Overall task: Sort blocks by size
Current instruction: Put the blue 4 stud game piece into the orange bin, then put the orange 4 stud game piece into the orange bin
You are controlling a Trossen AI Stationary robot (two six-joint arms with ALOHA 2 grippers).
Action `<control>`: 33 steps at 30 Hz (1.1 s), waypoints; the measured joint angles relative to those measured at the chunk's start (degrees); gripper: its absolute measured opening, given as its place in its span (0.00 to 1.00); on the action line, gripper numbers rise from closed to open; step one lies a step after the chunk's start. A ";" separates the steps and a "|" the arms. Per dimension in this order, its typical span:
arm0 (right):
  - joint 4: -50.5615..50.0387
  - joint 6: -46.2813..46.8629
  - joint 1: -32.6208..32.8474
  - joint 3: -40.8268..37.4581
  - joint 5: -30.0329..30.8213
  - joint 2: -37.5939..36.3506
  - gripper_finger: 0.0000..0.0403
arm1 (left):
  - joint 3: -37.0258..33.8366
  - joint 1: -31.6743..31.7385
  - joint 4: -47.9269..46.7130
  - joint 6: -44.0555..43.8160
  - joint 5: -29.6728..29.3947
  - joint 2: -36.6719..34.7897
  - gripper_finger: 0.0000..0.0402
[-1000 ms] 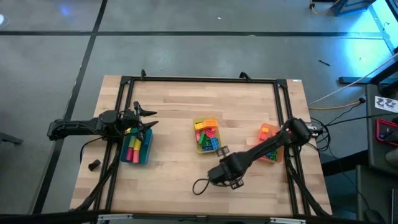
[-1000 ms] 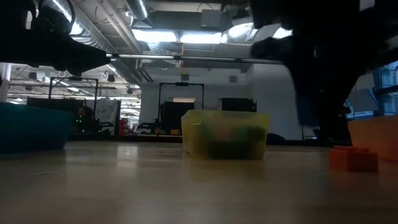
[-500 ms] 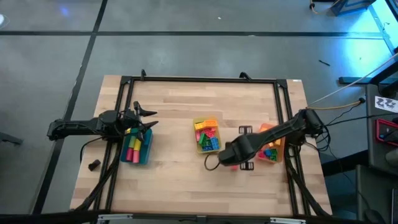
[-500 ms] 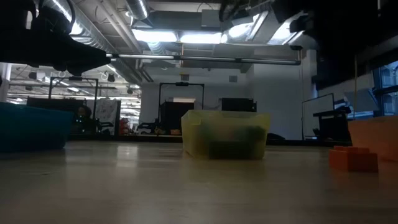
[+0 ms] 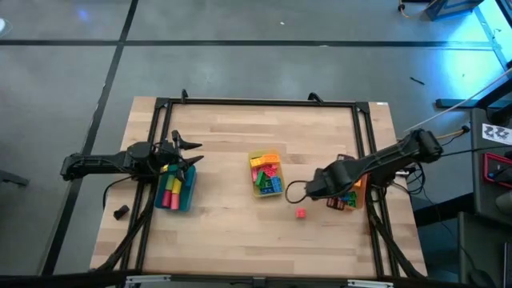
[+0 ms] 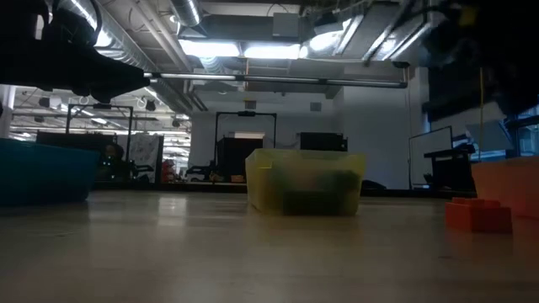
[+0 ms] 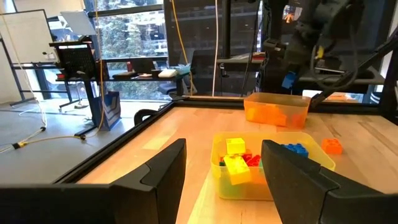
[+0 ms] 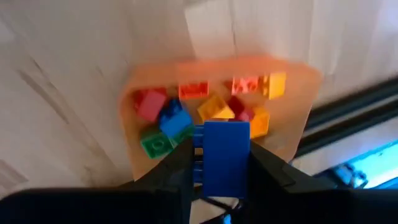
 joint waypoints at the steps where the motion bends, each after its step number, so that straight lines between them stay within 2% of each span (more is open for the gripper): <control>1: 0.06 0.62 0.00 -1.47 -0.63 -1.01 0.26 | 0.00 0.00 0.00 0.00 0.00 0.00 0.48; 5: 0.42 3.47 0.00 -6.39 -1.65 -4.83 0.27 | 0.00 0.00 0.00 0.00 0.00 0.00 0.48; 10: 1.85 4.24 0.00 -9.96 -1.10 -6.18 0.29 | 0.00 0.00 0.00 -0.01 0.00 0.00 0.48; 24: 4.46 6.83 0.00 -10.71 -2.22 -6.15 0.44 | 0.00 0.00 0.00 -0.02 0.00 0.00 0.48; 29: 11.15 10.02 0.00 -8.62 -8.17 -6.15 0.44 | 0.00 0.00 0.00 0.00 0.00 0.00 0.48; 33: 20.54 11.12 0.04 -7.84 -8.70 -6.15 0.44 | 0.00 0.00 0.00 0.00 0.00 0.00 0.48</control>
